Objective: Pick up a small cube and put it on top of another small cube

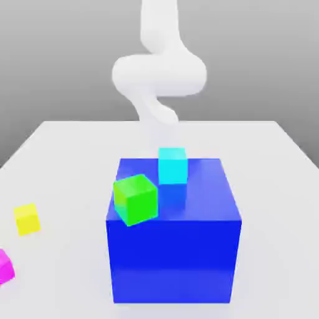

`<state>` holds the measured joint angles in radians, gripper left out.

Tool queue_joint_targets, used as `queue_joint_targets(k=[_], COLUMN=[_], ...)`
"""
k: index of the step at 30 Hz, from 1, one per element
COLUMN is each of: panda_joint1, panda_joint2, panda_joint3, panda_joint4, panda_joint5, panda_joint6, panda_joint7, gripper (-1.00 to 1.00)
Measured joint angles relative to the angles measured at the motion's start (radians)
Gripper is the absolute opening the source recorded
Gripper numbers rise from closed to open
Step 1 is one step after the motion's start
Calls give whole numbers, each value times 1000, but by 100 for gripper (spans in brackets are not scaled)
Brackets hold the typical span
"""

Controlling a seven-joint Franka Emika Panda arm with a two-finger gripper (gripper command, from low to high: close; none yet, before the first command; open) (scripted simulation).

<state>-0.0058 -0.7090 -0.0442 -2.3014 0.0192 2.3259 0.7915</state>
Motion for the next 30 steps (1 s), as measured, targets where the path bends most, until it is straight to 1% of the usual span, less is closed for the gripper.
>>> queue_joint_targets(k=[10,17,22,29,30], panda_joint1=[-34,-94,-177,-264,-278], panda_joint2=[366,622,803,1046,1081], panda_joint3=[-178,-273,-300,-352,-346], panda_joint4=[-6,-9,-12,-18,-14], panda_joint5=[101,195,250,282,297], panda_joint6=[105,176,227,306,325], panda_joint7=[-52,-104,-134,-142,-152], gripper=[0,0,0,0,0])
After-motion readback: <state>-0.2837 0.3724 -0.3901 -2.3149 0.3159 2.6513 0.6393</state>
